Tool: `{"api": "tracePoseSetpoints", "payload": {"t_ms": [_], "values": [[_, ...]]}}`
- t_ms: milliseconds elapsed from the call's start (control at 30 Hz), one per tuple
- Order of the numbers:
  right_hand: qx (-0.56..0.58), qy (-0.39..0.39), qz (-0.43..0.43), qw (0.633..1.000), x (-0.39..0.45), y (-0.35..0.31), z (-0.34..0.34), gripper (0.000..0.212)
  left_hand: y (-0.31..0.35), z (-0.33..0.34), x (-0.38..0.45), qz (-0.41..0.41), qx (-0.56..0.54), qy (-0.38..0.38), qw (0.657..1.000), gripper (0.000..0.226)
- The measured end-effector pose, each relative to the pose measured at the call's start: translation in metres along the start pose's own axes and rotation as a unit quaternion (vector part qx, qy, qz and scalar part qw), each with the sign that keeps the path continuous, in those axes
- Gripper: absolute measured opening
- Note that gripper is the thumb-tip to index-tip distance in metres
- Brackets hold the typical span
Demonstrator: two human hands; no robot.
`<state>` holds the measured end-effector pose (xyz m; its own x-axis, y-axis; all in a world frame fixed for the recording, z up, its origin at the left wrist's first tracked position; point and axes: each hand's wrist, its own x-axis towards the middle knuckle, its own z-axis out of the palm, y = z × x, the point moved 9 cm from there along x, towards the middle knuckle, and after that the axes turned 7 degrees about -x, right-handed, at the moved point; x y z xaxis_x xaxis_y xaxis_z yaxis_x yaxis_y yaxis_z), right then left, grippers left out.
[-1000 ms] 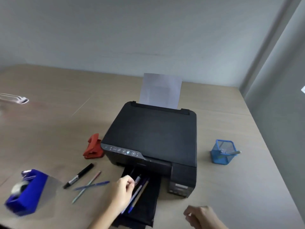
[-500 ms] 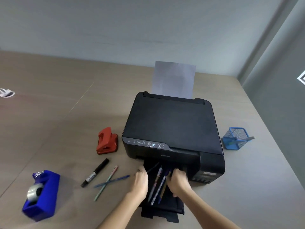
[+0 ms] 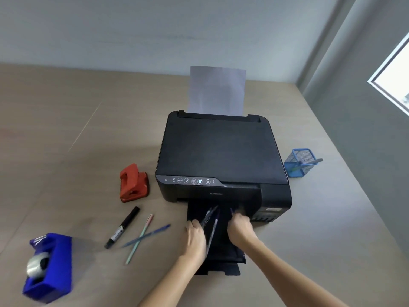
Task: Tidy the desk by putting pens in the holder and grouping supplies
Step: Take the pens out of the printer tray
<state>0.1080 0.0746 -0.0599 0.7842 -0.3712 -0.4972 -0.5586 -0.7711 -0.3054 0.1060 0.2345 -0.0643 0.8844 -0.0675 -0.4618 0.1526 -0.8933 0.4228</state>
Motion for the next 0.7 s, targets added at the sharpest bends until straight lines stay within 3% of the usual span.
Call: {"api": "tracePoseSetpoints", "payload": {"t_ms": [33,67,200,333,467,600,700], "values": [[0.007,-0.003,-0.006,1.0,-0.002,-0.005,0.003,0.029,-0.005,-0.004,0.002,0.001,-0.051,0.001,0.999,0.034],[0.011,-0.006,-0.011,1.0,-0.004,-0.011,0.007,0.032,-0.011,-0.005,-0.002,0.007,-0.019,-0.012,1.0,0.037],[-0.036,-0.011,-0.028,0.999,-0.004,-0.032,0.016,0.031,-0.019,-0.026,-0.021,0.042,0.069,0.058,0.995,0.021],[-0.117,-0.035,-0.095,0.988,-0.004,-0.051,0.017,0.024,-0.04,-0.056,-0.042,0.066,0.062,0.046,0.995,0.016],[-0.082,-0.102,-0.205,0.97,-0.028,-0.058,0.005,0.017,-0.046,-0.083,-0.049,0.088,-0.074,-0.001,0.993,0.028],[0.017,-0.083,-0.309,0.947,-0.066,-0.055,-0.07,0.031,0.001,-0.126,-0.052,0.151,-0.133,-0.031,0.979,0.027],[0.075,-0.017,-0.365,0.928,-0.086,-0.043,-0.162,0.033,0.074,-0.149,-0.054,0.219,-0.168,-0.064,0.959,0.035]]}}
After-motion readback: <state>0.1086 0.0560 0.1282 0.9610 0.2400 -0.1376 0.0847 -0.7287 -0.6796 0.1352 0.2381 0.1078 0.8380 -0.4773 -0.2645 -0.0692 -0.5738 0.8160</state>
